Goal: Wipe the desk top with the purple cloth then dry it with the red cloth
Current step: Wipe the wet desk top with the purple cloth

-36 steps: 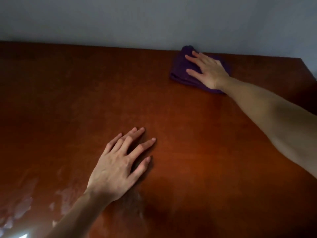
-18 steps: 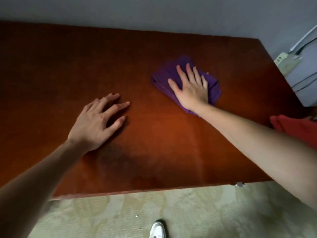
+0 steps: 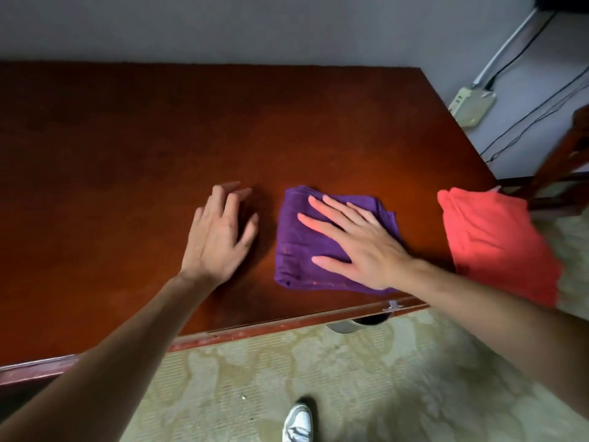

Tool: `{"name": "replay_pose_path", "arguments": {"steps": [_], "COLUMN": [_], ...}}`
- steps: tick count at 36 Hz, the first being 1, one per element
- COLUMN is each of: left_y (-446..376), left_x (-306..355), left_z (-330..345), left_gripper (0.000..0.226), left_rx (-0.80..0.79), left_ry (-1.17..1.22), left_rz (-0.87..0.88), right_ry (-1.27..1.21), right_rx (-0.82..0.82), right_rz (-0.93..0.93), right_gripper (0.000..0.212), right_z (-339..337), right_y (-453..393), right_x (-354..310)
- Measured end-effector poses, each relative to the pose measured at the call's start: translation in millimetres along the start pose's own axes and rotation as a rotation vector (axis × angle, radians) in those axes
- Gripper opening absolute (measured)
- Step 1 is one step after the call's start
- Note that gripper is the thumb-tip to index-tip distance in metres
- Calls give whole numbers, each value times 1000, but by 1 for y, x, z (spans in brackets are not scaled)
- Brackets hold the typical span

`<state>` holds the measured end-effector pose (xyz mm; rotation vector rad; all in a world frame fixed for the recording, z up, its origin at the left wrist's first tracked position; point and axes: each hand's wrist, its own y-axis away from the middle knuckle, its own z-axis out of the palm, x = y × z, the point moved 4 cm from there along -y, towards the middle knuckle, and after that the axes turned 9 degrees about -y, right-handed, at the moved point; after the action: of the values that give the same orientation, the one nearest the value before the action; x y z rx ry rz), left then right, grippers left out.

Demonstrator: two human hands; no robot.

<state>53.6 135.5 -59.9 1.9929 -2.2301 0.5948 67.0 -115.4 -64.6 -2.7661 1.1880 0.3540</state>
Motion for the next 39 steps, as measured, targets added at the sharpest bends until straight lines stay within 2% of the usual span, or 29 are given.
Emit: {"name": "replay_pose_path", "arguments": {"steps": [5, 10, 16, 24, 27, 31, 39], "left_y": [-21, -28, -30, -30, -31, -30, -30], "left_x": [23, 30, 33, 32, 32, 33, 35], "left_z": [19, 28, 30, 29, 29, 29, 28], "left_gripper": [55, 57, 54, 54, 54, 54, 55], "left_rx": [-14, -74, -201, -255, -253, -241, -229], "left_ry": [56, -116, -214, -187, -177, -175, -178], "left_rz": [-85, -12, 4, -28, -38, -38, -40], "right_ry": [-5, 15, 15, -61, -65, -88, -78], "right_rx": [-70, -55, -75, 1, 45, 145, 190], "right_rz": [-96, -116, -86, 154, 265, 404, 619], "right_gripper": [69, 68, 69, 80, 71, 69, 75], "right_z": [-16, -31, -51, -77, -80, -81, -76], "right_y": [-44, -103, -177, -254, -269, -272, -237], "right_x": [57, 115, 183, 250, 265, 271, 262]}}
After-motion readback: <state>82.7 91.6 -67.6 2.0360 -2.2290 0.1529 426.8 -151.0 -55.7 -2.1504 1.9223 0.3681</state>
